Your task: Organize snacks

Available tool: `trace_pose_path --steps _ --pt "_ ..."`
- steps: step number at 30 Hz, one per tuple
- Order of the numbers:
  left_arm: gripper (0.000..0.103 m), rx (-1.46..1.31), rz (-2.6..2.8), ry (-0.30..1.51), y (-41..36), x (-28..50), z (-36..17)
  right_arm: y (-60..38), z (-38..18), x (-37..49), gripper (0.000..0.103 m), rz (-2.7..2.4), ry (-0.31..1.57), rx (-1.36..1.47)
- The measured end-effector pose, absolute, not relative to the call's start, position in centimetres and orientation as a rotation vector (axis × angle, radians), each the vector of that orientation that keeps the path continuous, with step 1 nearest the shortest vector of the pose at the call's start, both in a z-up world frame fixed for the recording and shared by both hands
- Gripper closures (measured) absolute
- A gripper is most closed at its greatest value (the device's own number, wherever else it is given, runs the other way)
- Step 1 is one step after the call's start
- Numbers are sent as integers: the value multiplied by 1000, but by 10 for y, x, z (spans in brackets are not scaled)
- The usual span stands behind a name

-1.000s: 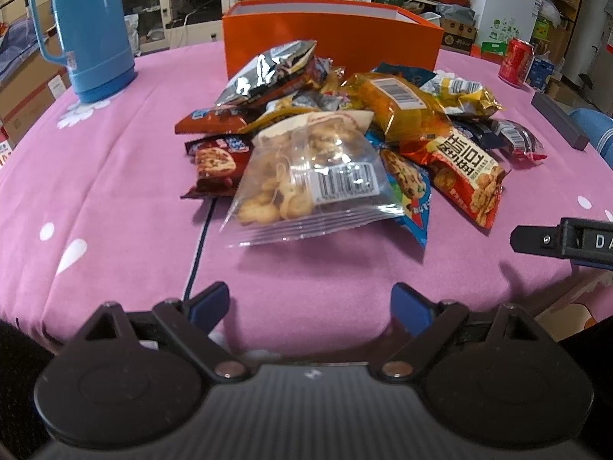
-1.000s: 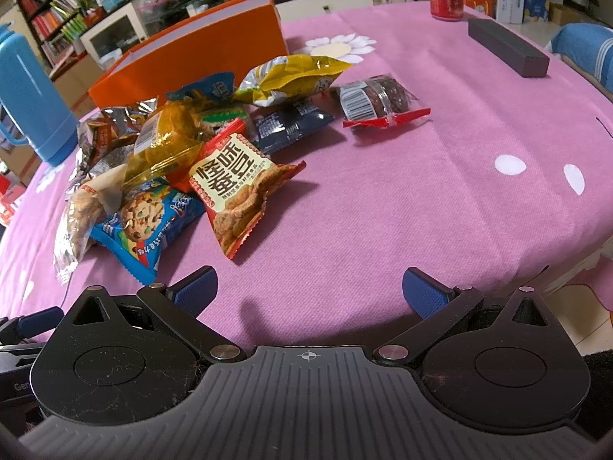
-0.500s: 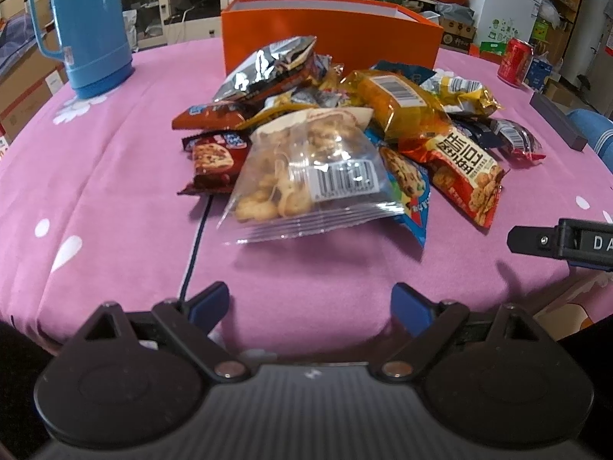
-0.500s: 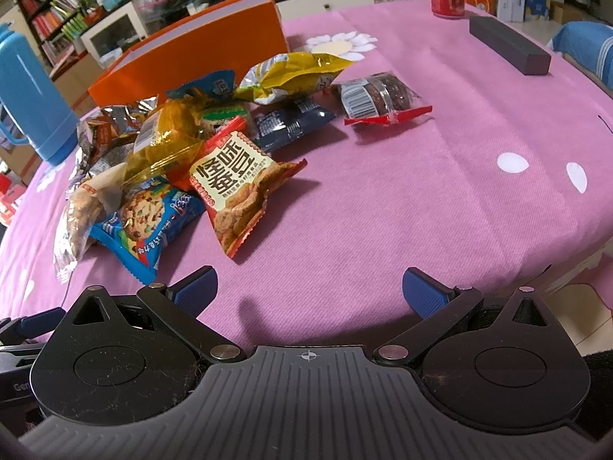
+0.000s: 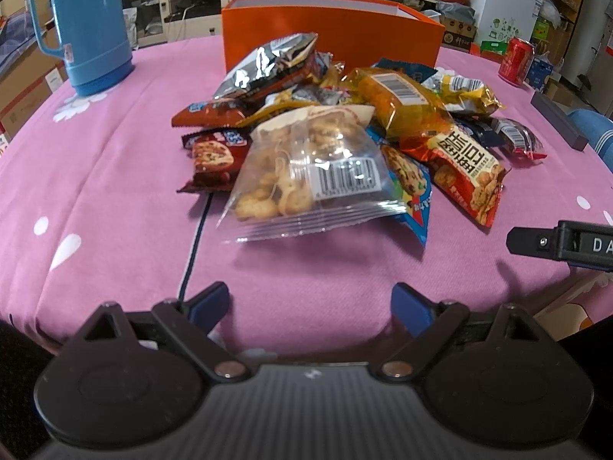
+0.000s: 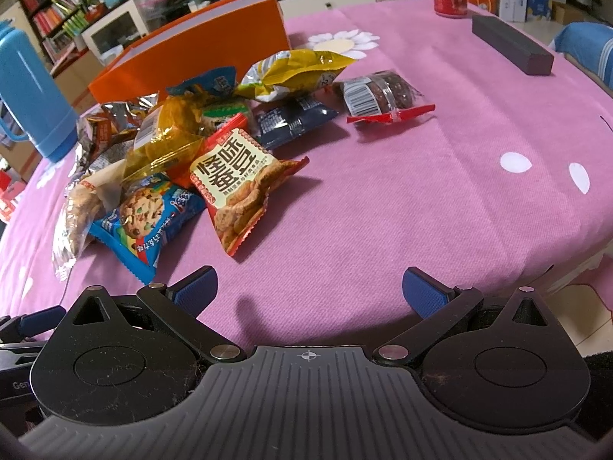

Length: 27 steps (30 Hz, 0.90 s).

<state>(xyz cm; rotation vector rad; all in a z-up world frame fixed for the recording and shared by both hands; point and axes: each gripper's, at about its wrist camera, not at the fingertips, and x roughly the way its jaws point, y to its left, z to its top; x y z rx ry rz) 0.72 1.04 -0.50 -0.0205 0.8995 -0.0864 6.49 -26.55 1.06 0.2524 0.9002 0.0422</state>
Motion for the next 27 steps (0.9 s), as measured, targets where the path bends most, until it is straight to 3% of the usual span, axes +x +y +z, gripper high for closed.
trace_pose_path --steps 19,27 --pt "12 -39 -104 893 13 5 -2 -264 10 66 9 42 899 240" --pt "11 -34 -62 511 46 6 90 -284 46 68 9 42 752 318"
